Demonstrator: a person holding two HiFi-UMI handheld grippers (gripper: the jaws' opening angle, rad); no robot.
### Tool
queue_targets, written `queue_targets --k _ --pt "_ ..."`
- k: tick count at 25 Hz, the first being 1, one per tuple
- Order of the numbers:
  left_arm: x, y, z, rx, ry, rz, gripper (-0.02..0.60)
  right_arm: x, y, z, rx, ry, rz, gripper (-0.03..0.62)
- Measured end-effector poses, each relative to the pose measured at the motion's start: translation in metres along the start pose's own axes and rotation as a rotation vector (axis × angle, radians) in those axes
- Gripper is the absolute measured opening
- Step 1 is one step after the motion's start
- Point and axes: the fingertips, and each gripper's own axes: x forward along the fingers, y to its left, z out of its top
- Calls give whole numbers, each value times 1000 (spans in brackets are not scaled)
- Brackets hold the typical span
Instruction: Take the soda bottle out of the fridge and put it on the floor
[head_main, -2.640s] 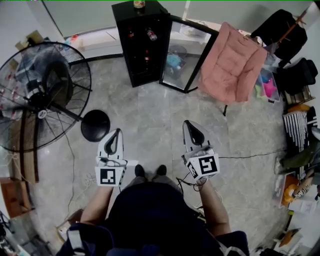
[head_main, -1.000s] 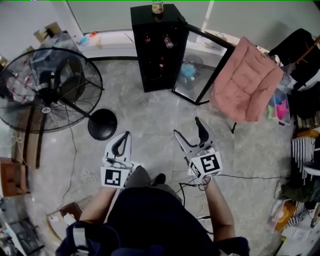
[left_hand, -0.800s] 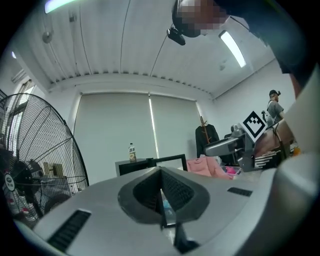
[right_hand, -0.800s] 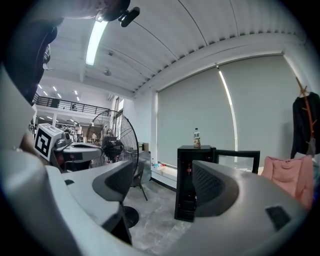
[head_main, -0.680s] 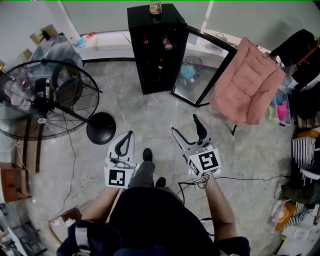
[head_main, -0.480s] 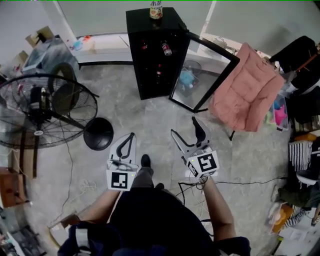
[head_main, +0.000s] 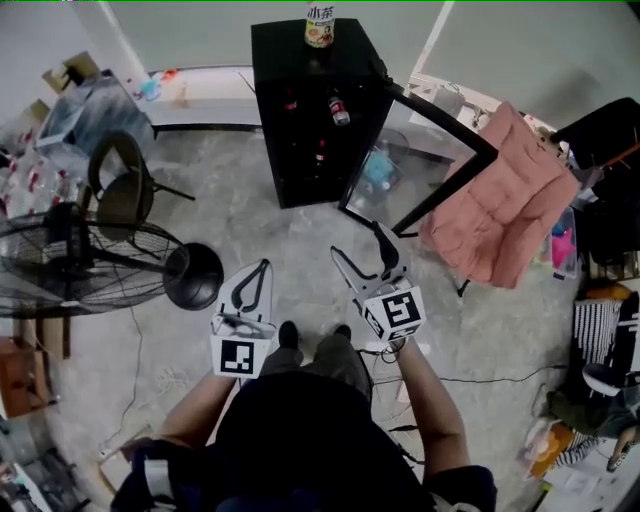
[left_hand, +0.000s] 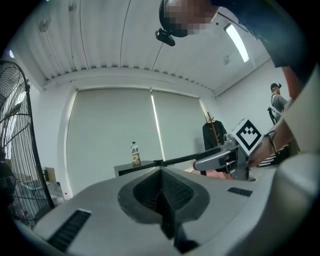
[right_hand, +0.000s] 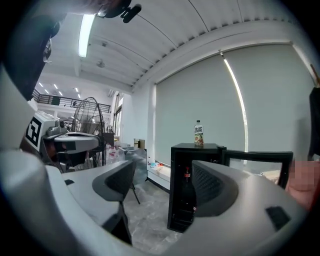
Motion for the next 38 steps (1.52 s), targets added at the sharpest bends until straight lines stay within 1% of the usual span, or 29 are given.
queue_targets --k 2,4,10,14,17,21,23,27,32,38 --pt "23 4 -4 6 10 27 21 21 -21 -6 -5 1 26 366" --pt "45 8 -7 -4 15 71 21 40 -42 -13 -7 5 55 365" --pt "96 20 -3 1 23 243 21 90 -96 -21 -29 4 181 366" --pt "119 26 -3 -6 31 350 21 123 -122 -33 -44 11 264 365" --pt "130 33 -10 -22 39 396 21 153 -136 -45 -44 14 291 365" --pt "134 48 -19 -24 59 408 21 188 -143 -57 -33 20 277 365" --pt "138 57 -22 -10 54 399 21 207 -146 -62 -37 15 260 365" --pt "145 72 -29 -18 45 369 21 247 -151 -76 -46 15 214 365" --pt "146 87 -50 0 55 333 21 299 -156 -109 -52 39 175 365" --pt "158 93 -81 -6 100 346 21 358 -179 -149 -53 55 166 365"
